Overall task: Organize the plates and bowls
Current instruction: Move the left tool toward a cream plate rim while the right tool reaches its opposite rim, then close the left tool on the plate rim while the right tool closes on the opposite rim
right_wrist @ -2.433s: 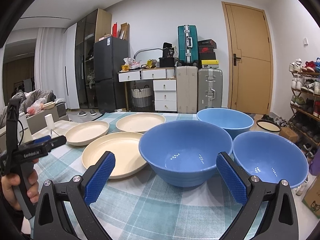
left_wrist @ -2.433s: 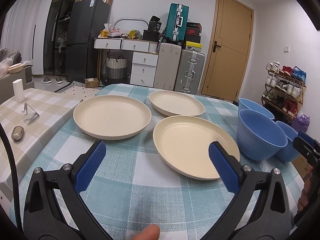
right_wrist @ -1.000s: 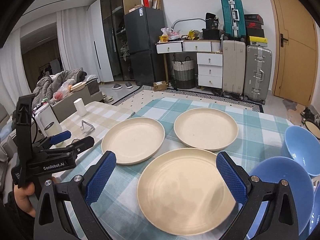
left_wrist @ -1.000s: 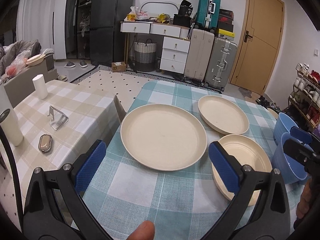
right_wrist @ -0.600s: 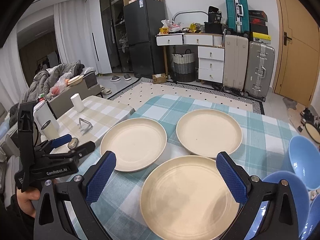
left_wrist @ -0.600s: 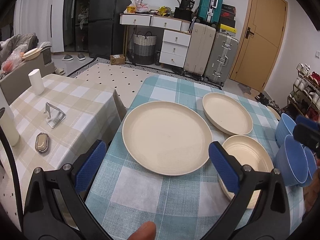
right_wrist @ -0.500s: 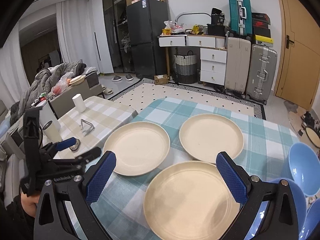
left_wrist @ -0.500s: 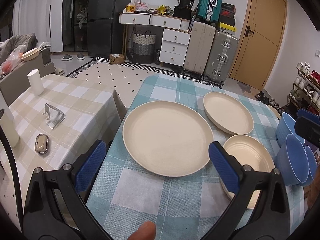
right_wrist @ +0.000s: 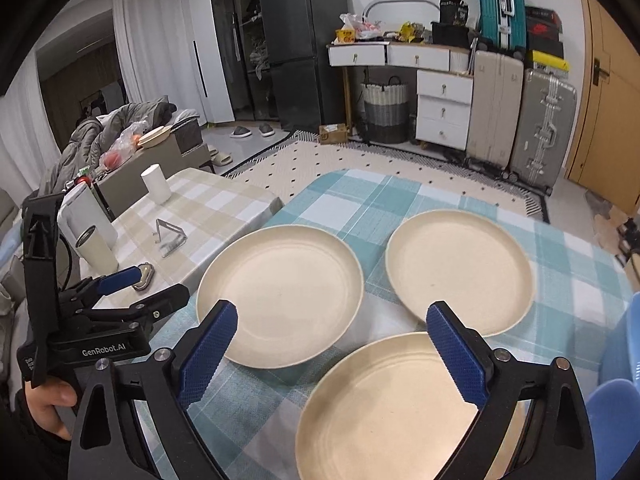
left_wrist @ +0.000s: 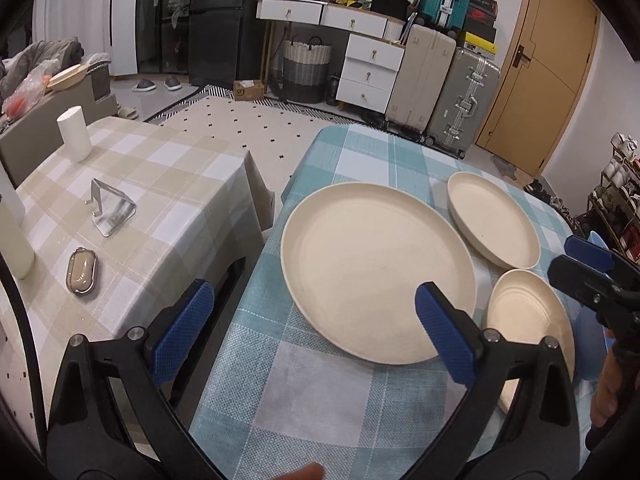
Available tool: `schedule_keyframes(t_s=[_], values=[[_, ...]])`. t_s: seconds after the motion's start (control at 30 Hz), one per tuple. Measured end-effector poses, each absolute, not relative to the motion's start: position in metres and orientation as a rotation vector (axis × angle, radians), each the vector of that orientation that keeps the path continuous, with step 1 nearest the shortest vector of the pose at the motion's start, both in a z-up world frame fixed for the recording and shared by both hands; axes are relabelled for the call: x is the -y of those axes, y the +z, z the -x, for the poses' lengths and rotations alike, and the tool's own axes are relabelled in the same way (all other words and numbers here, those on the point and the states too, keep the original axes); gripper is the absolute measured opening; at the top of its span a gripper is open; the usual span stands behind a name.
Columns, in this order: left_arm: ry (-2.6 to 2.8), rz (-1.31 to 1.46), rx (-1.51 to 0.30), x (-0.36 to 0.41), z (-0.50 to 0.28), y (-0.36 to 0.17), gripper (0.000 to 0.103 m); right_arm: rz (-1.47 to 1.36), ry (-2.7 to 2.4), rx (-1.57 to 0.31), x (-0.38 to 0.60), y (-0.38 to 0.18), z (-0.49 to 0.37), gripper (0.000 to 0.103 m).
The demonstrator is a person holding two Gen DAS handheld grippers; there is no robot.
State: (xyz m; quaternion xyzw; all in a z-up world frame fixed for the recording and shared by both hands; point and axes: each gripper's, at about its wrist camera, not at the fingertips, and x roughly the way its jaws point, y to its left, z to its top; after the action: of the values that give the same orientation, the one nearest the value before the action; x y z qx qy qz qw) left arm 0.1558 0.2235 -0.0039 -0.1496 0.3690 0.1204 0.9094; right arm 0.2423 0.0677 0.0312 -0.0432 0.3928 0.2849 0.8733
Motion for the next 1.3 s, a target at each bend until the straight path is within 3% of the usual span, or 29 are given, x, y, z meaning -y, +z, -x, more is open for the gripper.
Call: schedule_keyframes(t_s=[0.17, 0.3, 0.37, 0.5, 0.67, 1.1, 1.2, 1.27, 1.3], values=[[0.253, 0.311, -0.792, -0.226, -0.168, -0.02, 0.098, 0.082, 0.604, -0.87, -0.078, 0.008, -0.26, 0.085], [0.257, 0.319, -0.812, -0.231, -0.179, -0.03, 0.097, 0.081, 0.608, -0.903, -0.085, -0.007, -0.272, 0.084], [0.258, 0.322, -0.821, -0.232, -0.183, -0.034, 0.097, 0.064, 0.624, -0.923, -0.087, -0.016, -0.279, 0.076], [0.262, 0.308, -0.84, -0.232, -0.191, -0.042, 0.096, 0.052, 0.627, -0.938, -0.091, -0.027, -0.289, 0.074], [0.266, 0.317, -0.869, -0.237, -0.198, -0.053, 0.093, 0.037, 0.616, -0.972, -0.095, -0.041, -0.297, 0.062], [0.282, 0.35, -0.931, -0.246, -0.208, -0.076, 0.071, 0.018, 0.603, -1.024, -0.102, -0.061, -0.312, 0.053], [0.284, 0.329, -0.929, -0.244, -0.21, -0.076, 0.062, 0.02, 0.591, -1.038, -0.102, -0.064, -0.314, 0.048], [0.287, 0.315, -0.932, -0.242, -0.211, -0.076, 0.055, 0.017, 0.588, -1.047, -0.102, -0.066, -0.315, 0.04], [0.288, 0.307, -0.932, -0.242, -0.212, -0.076, 0.047, 0.015, 0.585, -1.044, -0.101, -0.066, -0.315, 0.037]])
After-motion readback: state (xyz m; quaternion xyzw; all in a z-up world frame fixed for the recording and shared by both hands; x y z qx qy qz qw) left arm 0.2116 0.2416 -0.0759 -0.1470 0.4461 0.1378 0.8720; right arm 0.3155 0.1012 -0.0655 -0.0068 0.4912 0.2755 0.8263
